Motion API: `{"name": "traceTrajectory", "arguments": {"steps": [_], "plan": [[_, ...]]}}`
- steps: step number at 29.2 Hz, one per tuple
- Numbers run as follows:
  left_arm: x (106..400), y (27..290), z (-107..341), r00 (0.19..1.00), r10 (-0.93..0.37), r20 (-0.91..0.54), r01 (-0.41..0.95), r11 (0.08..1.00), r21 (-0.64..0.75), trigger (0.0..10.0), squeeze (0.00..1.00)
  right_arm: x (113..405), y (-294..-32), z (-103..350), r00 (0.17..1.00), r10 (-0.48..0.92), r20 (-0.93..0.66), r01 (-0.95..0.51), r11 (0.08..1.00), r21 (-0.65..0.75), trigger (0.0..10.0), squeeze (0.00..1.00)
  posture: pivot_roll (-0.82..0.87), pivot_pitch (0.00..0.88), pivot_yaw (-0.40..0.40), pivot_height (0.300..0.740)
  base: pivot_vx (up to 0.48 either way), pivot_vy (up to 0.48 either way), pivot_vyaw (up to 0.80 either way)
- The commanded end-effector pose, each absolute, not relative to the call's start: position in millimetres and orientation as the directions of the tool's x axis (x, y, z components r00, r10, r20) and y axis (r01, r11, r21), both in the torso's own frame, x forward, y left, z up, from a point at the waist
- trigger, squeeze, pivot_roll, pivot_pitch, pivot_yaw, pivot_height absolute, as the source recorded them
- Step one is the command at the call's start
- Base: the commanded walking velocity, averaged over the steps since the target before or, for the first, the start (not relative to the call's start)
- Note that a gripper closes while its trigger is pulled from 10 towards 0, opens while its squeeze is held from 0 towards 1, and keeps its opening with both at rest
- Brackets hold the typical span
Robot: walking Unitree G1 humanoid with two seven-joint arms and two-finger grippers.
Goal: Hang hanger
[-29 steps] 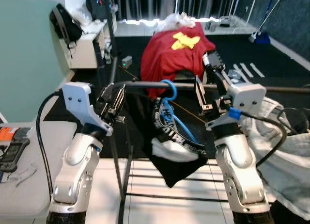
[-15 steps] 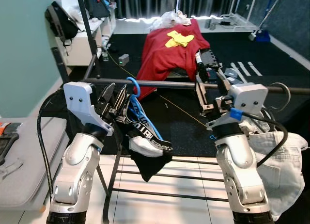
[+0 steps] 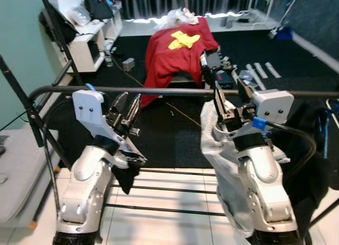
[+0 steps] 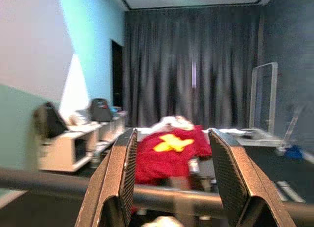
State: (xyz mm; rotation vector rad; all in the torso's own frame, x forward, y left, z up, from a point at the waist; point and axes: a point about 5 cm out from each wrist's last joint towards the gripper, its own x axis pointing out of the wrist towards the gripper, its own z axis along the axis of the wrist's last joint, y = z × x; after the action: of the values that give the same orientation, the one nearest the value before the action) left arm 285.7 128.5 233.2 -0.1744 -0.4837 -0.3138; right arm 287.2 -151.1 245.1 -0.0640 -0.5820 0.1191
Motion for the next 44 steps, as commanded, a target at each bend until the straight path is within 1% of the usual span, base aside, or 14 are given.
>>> {"name": "traceTrajectory", "arguments": {"steps": [1, 7, 15, 18, 29, 30, 31, 33, 36, 39, 40, 42, 43, 44], "plan": [[286.9, 132.7, 227.0, 0.856, -0.238, 0.46, 0.315, 0.944, -0.097, 10.0, 0.0, 288.2, -145.4, 243.5, 0.834, 0.146, 0.533, -0.112, 0.989, -0.096, 10.0, 0.0, -0.16, 0.062, 0.03, 0.74, 0.0, -0.315, 0.0], [289.9, 131.2, 222.6, 0.874, -0.248, 0.419, 0.324, 0.938, -0.122, 10.0, 0.0, 287.5, -144.9, 244.1, 0.835, 0.147, 0.531, -0.112, 0.989, -0.098, 10.0, 0.0, -0.16, 0.067, 0.042, 0.74, 0.0, -0.159, 0.0], [292.4, 129.6, 220.4, 0.877, -0.27, 0.398, 0.35, 0.925, -0.144, 10.0, 0.0, 285.8, -143.6, 242.3, 0.84, 0.144, 0.524, -0.112, 0.989, -0.092, 10.0, 0.0, -0.16, 0.068, 0.042, 0.74, 0.0, 0.403, 0.0], [293.0, 130.1, 219.4, 0.881, -0.271, 0.388, 0.348, 0.927, -0.141, 10.0, 0.0, 286.3, -142.5, 242.5, 0.839, 0.146, 0.524, -0.115, 0.989, -0.091, 10.0, 0.0, -0.15, 0.07, 0.045, 0.74, 0.0, 0.476, 0.0], [296.6, 132.0, 212.1, 0.896, -0.288, 0.339, 0.33, 0.941, -0.072, 10.0, 0.0, 286.0, -139.3, 239.7, 0.85, 0.15, 0.505, -0.127, 0.989, -0.08, 10.0, 0.0, -0.14, 0.071, 0.047, 0.74, 0.0, 0.0, 0.0], [297.0, 130.8, 209.7, 0.896, -0.306, 0.321, 0.34, 0.939, -0.053, 10.0, 0.0, 287.3, -139.0, 232.8, 0.881, 0.137, 0.453, -0.113, 0.99, -0.08, 10.0, 0.0, -0.14, 0.07, 0.048, 0.74, 0.0, 0.0, 0.0], [297.0, 130.8, 209.7, 0.896, -0.306, 0.321, 0.34, 0.939, -0.053, 10.0, 0.0, 287.3, -139.0, 232.8, 0.881, 0.137, 0.453, -0.113, 0.99, -0.08, 10.0, 0.0, -0.14, 0.07, 0.048, 0.74, 0.0, 0.0, 0.0], [295.6, 130.9, 204.8, 0.896, -0.33, 0.298, 0.361, 0.931, -0.055, 10.0, 0.0, 288.0, -140.1, 214.9, 0.933, 0.099, 0.346, -0.079, 0.994, -0.072, 10.0, 0.0, -0.14, 0.069, 0.054, 0.74, 0.0, 0.0, 0.0], [294.5, 131.5, 202.6, 0.895, -0.337, 0.29, 0.369, 0.927, -0.062, 10.0, 0.0, 288.0, -140.2, 206.9, 0.951, 0.093, 0.296, -0.075, 0.995, -0.072, 10.0, 0.0, -0.14, 0.066, 0.058, 0.74, 0.0, 0.0, 0.0], [294.5, 131.5, 202.6, 0.895, -0.337, 0.29, 0.369, 0.927, -0.062, 10.0, 0.0, 288.0, -140.2, 206.9, 0.951, 0.093, 0.296, -0.075, 0.995, -0.072, 10.0, 0.0, -0.14, 0.066, 0.058, 0.74, 0.0, 0.0, 0.0], [293.7, 131.8, 200.4, 0.896, -0.343, 0.282, 0.375, 0.925, -0.066, 10.0, 0.0, 288.3, -140.1, 199.5, 0.964, 0.099, 0.246, -0.083, 0.994, -0.071, 10.0, 0.03, -0.14, 0.064, 0.059, 0.74, 0.0, 0.0, 0.0], [293.7, 131.8, 200.4, 0.896, -0.343, 0.282, 0.375, 0.925, -0.066, 10.0, 0.0, 288.3, -140.1, 199.5, 0.964, 0.099, 0.246, -0.083, 0.994, -0.071, 10.0, 0.03, -0.14, 0.064, 0.059, 0.74, 0.0, 0.0, 0.0], [293.7, 131.6, 199.4, 0.896, -0.347, 0.278, 0.379, 0.923, -0.068, 10.0, 0.0, 289.1, -141.6, 194.1, 0.975, 0.094, 0.203, -0.08, 0.994, -0.075, 10.0, 1.0, -0.14, 0.059, 0.056, 0.74, 0.0, 0.0, 0.0], [293.7, 131.6, 199.4, 0.896, -0.347, 0.278, 0.379, 0.923, -0.068, 10.0, 0.0, 289.1, -141.6, 194.1, 0.975, 0.094, 0.203, -0.08, 0.994, -0.075, 10.0, 1.0, -0.14, 0.059, 0.056, 0.74, 0.0, 0.0, 0.0]]}}
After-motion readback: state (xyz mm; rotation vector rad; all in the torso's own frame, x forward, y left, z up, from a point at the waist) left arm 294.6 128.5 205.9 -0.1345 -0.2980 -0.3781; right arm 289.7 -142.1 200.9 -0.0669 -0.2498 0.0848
